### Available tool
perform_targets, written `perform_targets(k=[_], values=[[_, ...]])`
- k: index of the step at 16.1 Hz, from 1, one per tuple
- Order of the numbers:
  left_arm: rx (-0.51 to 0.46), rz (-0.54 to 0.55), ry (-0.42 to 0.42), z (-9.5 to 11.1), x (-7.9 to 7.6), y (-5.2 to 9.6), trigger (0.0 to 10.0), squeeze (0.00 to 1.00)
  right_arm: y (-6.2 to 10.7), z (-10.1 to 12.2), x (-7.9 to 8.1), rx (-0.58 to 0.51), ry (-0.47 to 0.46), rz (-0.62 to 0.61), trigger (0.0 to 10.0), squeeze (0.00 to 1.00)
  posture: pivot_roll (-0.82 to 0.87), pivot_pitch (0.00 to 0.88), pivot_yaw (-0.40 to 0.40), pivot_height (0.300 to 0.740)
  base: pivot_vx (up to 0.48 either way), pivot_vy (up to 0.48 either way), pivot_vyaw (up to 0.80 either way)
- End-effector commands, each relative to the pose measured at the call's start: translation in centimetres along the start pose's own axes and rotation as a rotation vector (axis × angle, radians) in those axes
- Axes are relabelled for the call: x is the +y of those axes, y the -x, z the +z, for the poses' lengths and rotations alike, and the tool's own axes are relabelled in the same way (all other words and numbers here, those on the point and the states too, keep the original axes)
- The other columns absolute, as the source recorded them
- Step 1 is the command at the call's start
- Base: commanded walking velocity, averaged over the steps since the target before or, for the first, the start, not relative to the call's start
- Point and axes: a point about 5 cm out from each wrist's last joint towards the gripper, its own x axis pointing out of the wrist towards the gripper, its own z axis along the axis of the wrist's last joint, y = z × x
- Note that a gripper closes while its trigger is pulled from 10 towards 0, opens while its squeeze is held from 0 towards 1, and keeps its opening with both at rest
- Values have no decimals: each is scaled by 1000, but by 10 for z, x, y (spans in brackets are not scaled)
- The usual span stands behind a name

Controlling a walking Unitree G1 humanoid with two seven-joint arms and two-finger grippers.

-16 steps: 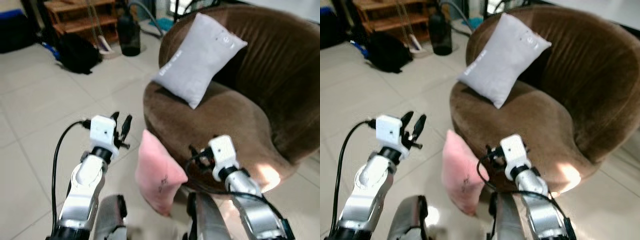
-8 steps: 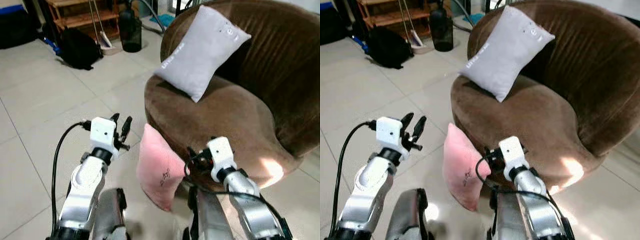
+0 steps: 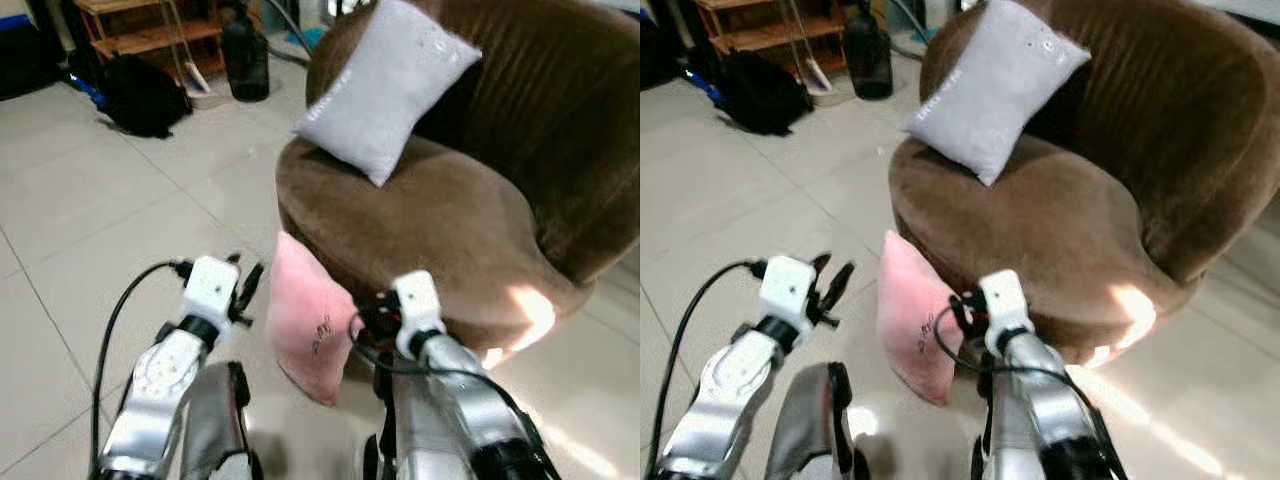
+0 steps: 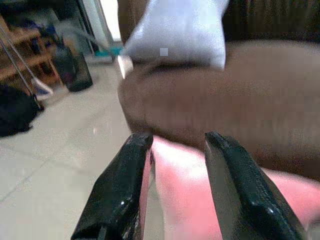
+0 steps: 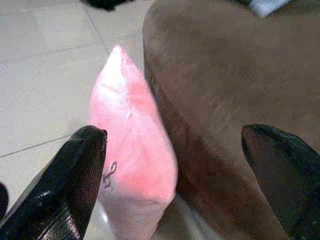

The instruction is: Move the pillow to the sofa from floor

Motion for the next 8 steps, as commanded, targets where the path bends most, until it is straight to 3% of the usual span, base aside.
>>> perform_targets(k=[1,3,6,8], values=[[22,-9,-14,-3,2,4,10000,0,-2,-3,-3,8,-33,-21,10000,1000,-2,142,-4,511,0,0,0],[-5,-32,-11,7,5,10,10000,0,-12,-3,-2,15,-107,-35,10000,1000,29,183,1,511,0,0,0],[-43,-104,-15,18,4,21,10000,0,-19,-5,2,6,-136,-46,10000,1000,81,244,24,511,0,0,0],[-80,-167,-36,33,3,26,10000,0,-20,-1,-8,-54,-169,-116,10000,1000,110,250,56,511,0,0,0]])
